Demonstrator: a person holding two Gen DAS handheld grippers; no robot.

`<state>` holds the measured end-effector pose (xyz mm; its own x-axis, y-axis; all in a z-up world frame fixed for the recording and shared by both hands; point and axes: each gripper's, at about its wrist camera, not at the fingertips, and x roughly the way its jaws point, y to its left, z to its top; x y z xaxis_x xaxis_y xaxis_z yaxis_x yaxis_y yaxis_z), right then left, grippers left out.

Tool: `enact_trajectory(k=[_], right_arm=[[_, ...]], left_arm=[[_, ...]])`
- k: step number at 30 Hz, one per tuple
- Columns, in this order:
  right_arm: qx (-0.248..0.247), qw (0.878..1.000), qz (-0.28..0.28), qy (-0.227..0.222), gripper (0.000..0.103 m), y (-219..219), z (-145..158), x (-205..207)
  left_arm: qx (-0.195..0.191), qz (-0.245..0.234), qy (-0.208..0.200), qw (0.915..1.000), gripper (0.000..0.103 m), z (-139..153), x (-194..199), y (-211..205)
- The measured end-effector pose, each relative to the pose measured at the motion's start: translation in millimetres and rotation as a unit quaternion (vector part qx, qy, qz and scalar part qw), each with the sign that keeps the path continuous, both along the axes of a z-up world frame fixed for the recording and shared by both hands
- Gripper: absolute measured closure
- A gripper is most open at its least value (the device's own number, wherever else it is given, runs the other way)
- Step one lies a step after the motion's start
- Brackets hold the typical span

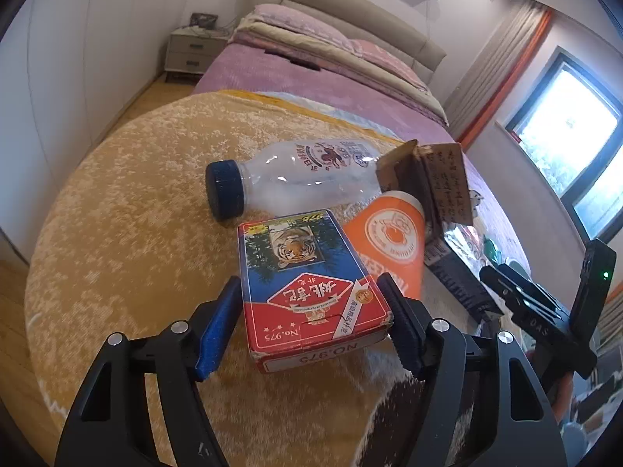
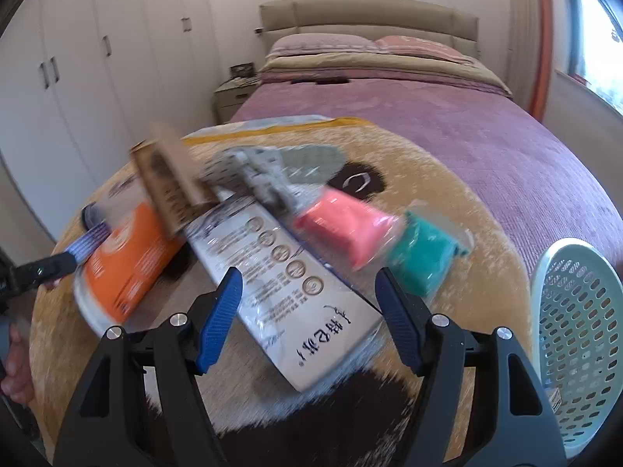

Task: Collect trash
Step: 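Grasp the red tiger card box with left tool while right tool grasps the white snack packet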

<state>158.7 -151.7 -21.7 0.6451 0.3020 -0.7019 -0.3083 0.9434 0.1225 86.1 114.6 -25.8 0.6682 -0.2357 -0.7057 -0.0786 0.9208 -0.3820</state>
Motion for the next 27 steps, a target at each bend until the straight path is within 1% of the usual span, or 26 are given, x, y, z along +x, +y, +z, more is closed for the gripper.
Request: enact_trajectory(k=[3,4,6,7,8,9,10,13,15,17,20,23,25,26,27], right_arm=[[0.022,0.999,0.026,0.013,0.036,5,-1,-23],[0.026,0.999,0.040,0.015,0.036,8,-2,-32],[0.027,0.997,0.067,0.012,0.036,17,-1,-49],[0.023,0.997,0.073,0.007,0.036,20,-1,-56],[0.015,0.997,0.073,-0.002,0.036,24,0,-62],[0.006,0.998,0.063,-0.011,0.036,26,-1,-64],[-0.002,0.999,0.052,-0.014,0.036,27,-2,-64],[0.002,1.000,0.030,-0.001,0.036,29,-6,-52],[0.015,1.000,0.022,0.011,0.036,31,-8,-42],[0.014,1.000,0.008,0.022,0.036,34,-11,-30],[0.011,0.999,-0.010,0.033,0.036,41,-16,-18],[-0.004,0.999,-0.032,0.036,0.036,42,-19,-11],[0.001,0.999,-0.033,0.032,0.036,39,-19,-12],[0.000,0.999,-0.034,0.030,0.037,39,-18,-13],[-0.001,0.999,-0.034,0.028,0.042,39,-18,-14]], left_arm=[[0.015,0.001,-0.016,0.9997,0.036,4,-15,-2],[0.026,0.003,-0.022,0.9994,0.036,5,-21,-3],[0.040,0.004,-0.030,0.9987,0.036,6,-27,-2],[0.046,0.005,-0.034,0.9983,0.036,7,-29,-2],[0.061,0.008,-0.043,0.9972,0.036,8,-34,-2],[0.071,0.011,-0.048,0.9963,0.036,7,-33,-2],[0.089,0.017,-0.055,0.9943,0.036,6,-36,-3],[0.116,0.030,-0.066,0.9906,0.036,-1,-36,0],[0.115,0.031,-0.069,0.9905,0.036,-5,-35,2],[0.114,0.031,-0.069,0.9906,0.036,-7,-34,3],[0.123,0.028,-0.081,0.9888,0.036,-4,-34,0],[0.130,0.022,-0.076,0.9884,0.036,-6,-33,-3],[0.126,0.019,-0.078,0.9888,0.036,-6,-33,-2],[0.124,0.019,-0.077,0.9891,0.036,-7,-34,-2],[0.123,0.020,-0.076,0.9893,0.036,-8,-33,-1]])
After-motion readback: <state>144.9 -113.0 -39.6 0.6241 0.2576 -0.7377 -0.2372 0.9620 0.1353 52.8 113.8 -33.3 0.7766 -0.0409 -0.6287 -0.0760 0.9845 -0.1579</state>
